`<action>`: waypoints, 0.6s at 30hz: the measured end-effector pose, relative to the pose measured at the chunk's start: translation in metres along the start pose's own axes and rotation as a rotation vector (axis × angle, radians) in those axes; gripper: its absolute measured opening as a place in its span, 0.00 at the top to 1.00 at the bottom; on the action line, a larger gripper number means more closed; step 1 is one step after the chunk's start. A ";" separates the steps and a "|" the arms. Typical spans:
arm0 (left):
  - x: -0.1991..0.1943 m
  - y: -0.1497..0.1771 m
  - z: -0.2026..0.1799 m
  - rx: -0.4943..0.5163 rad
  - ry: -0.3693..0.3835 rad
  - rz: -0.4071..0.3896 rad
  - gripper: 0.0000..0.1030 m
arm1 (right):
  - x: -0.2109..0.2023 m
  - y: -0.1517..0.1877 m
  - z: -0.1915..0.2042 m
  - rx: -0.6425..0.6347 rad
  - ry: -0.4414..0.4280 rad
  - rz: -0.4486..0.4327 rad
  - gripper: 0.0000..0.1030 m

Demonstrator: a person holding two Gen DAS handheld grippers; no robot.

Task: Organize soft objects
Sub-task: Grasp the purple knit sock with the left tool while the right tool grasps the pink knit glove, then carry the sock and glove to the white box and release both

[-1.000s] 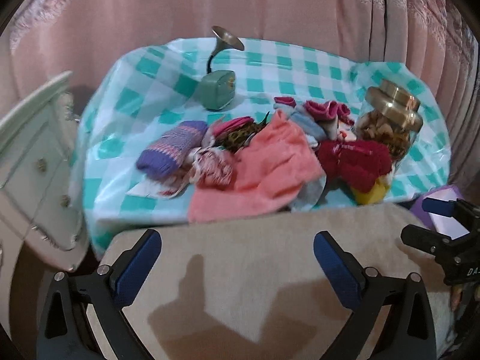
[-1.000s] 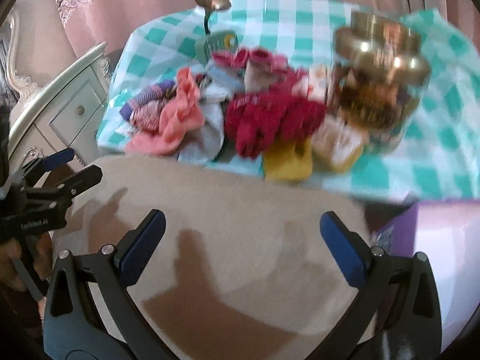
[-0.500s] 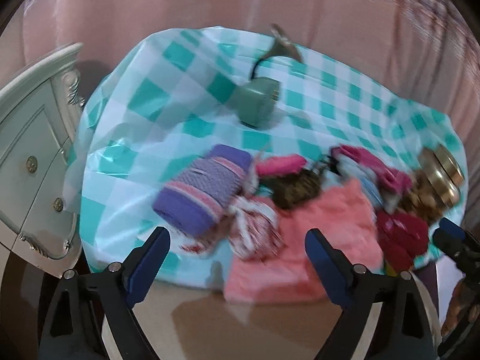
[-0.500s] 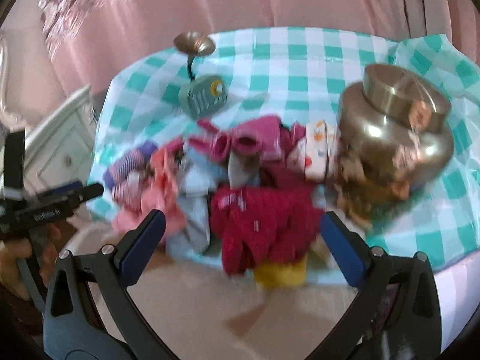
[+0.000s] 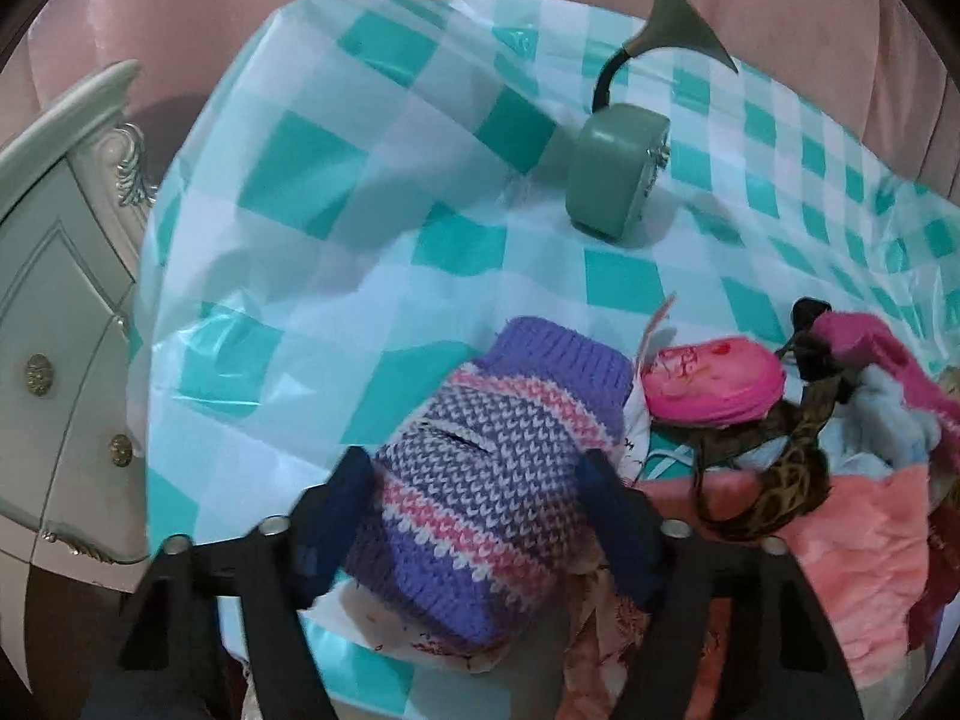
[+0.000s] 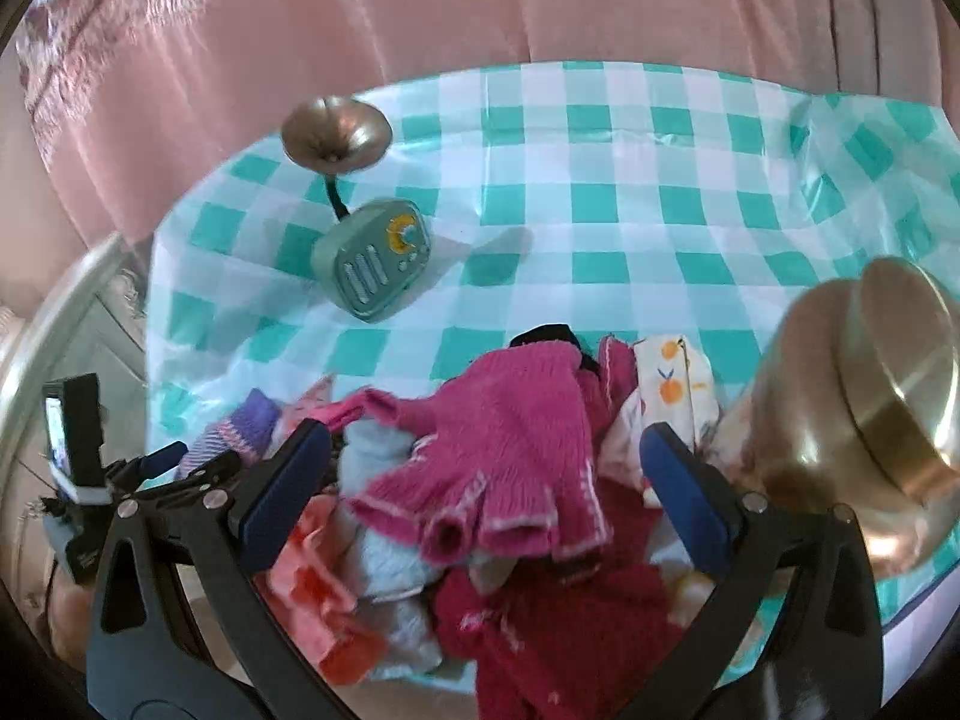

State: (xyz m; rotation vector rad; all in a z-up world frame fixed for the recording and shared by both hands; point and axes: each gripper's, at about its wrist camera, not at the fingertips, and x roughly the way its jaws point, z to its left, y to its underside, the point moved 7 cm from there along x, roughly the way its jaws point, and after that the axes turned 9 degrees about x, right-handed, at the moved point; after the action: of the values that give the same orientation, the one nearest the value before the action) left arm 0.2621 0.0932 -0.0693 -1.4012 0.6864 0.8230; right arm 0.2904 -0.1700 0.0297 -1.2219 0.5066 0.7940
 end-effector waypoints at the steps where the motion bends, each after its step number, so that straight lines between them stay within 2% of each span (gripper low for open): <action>1: 0.001 0.001 -0.001 0.002 0.004 -0.009 0.55 | 0.004 0.000 -0.001 -0.009 0.016 0.001 0.00; 2: 0.000 0.001 -0.002 0.003 0.006 -0.016 0.59 | 0.010 0.000 -0.003 -0.012 0.036 0.003 0.00; 4: -0.003 0.001 -0.001 0.001 0.012 -0.033 0.76 | 0.021 0.003 -0.006 -0.015 0.042 0.026 0.00; 7: -0.010 0.002 0.000 -0.011 0.012 -0.067 0.82 | 0.032 0.008 -0.006 -0.042 0.067 0.049 0.00; 13: -0.032 0.003 0.008 -0.067 -0.007 -0.167 0.83 | 0.046 0.014 -0.009 -0.054 0.084 0.067 0.02; 14: -0.037 0.003 0.009 -0.075 -0.007 -0.183 0.83 | 0.047 0.014 -0.011 -0.055 0.093 0.065 0.05; 16: -0.046 0.003 0.009 -0.087 -0.002 -0.225 0.83 | 0.049 0.015 -0.010 -0.058 0.088 0.072 0.29; 17: -0.050 0.003 0.009 -0.092 0.000 -0.240 0.83 | 0.050 0.017 -0.010 -0.058 0.083 0.081 0.35; 18: -0.053 0.003 0.008 -0.099 0.003 -0.254 0.83 | 0.052 0.018 -0.010 -0.061 0.084 0.087 0.46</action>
State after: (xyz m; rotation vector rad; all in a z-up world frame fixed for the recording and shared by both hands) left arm 0.2296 0.0965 -0.0267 -1.5420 0.4626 0.6605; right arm 0.3106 -0.1639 -0.0221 -1.3003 0.6117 0.8396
